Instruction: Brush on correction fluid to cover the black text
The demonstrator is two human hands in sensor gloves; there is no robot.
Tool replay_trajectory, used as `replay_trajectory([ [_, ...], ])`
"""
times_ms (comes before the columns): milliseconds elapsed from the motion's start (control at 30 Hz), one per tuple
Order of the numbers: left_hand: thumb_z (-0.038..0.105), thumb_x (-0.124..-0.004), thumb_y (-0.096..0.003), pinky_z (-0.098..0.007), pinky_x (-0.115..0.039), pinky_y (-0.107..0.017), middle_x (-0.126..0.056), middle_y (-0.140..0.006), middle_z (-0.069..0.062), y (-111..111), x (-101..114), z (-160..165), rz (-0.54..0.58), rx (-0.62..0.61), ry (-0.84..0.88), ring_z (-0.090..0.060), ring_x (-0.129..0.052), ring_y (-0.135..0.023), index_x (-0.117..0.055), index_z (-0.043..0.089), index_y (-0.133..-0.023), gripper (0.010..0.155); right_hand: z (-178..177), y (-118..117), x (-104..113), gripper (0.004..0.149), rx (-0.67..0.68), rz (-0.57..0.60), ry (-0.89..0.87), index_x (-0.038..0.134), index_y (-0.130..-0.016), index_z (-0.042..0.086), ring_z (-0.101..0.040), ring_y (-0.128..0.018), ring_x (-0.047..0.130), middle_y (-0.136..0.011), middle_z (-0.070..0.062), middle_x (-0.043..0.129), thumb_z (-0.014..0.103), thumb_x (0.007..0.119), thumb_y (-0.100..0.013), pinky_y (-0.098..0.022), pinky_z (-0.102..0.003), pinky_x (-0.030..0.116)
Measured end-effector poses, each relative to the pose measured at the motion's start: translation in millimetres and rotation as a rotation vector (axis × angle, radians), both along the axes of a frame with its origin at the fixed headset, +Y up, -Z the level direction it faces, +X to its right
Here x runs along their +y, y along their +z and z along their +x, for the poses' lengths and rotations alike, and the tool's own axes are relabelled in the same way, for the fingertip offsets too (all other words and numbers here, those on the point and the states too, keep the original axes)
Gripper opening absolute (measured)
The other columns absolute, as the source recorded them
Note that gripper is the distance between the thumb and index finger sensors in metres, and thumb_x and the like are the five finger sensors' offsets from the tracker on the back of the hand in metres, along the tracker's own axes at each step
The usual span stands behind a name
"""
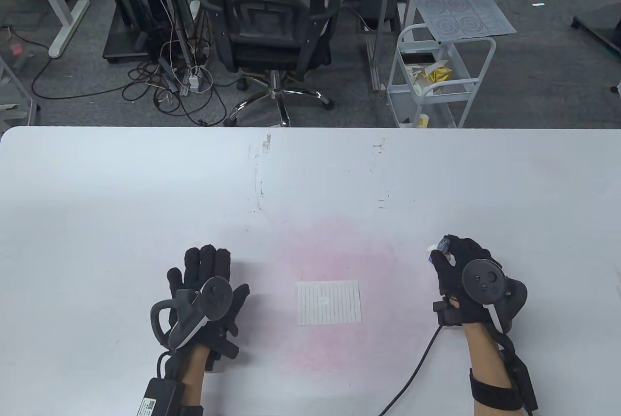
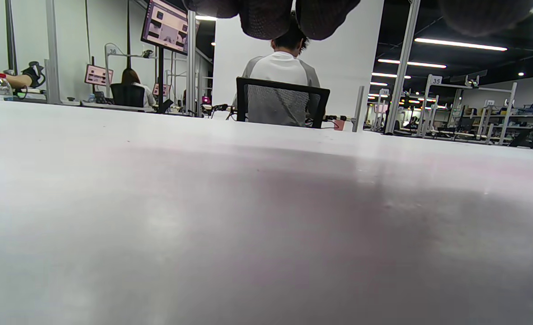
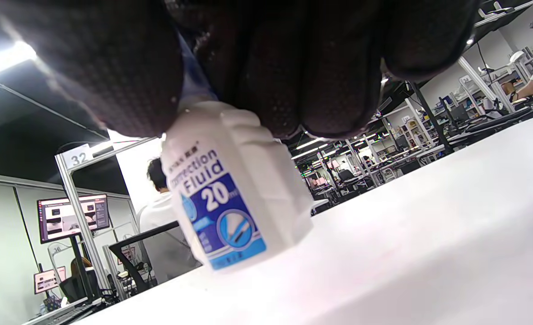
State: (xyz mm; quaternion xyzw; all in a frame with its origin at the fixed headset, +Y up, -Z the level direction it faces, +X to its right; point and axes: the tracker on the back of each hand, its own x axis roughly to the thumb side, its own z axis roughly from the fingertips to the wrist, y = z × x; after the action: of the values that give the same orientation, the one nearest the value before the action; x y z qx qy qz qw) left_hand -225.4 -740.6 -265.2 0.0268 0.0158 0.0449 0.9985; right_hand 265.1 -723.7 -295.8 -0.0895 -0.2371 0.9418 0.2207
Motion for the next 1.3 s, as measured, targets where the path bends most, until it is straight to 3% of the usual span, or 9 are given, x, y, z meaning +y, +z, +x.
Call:
replay_trajectory([
  [700, 0.071, -0.062, -0.0386, -0.064, -0.041, -0.078, -0.040, -0.120, 0.000, 1, -2, 2, -0.015, -0.012, -0.012, -0.031, -0.038, -0.115, -0.044, 0.035, -0.109, 0.081, 6, -2, -13, 0.050, -0.038, -0.046, -0.021, 0.087, -0.075, 0.019, -0.036, -0.061, 0.098, -0.073, -0.006, 0.090, 0.044, 0.093, -0.032, -0.054, -0.058, 0.072],
  [933, 0.071, -0.061, -0.0387, -0.063, -0.041, -0.078, -0.040, -0.120, 0.000, 2, -2, 1, -0.024, -0.009, -0.008, -0.031, -0.038, -0.115, -0.045, 0.035, -0.109, 0.081, 9, -5, -17, 0.049, -0.059, -0.145, -0.042, 0.089, -0.074, 0.020, -0.036, -0.061, 0.099, -0.073, -0.005, 0.092, 0.044, 0.094, -0.031, -0.054, -0.058, 0.073],
  [1300, 0.071, -0.062, -0.0386, -0.063, -0.042, -0.078, -0.040, -0.120, 0.000, 1, -3, 1, -0.026, -0.010, -0.006, -0.031, -0.039, -0.115, -0.045, 0.035, -0.109, 0.081, 11, -4, -18, 0.050, -0.063, -0.161, -0.077, 0.088, -0.074, 0.020, -0.036, -0.060, 0.099, -0.072, -0.005, 0.092, 0.043, 0.096, -0.030, -0.054, -0.058, 0.073],
])
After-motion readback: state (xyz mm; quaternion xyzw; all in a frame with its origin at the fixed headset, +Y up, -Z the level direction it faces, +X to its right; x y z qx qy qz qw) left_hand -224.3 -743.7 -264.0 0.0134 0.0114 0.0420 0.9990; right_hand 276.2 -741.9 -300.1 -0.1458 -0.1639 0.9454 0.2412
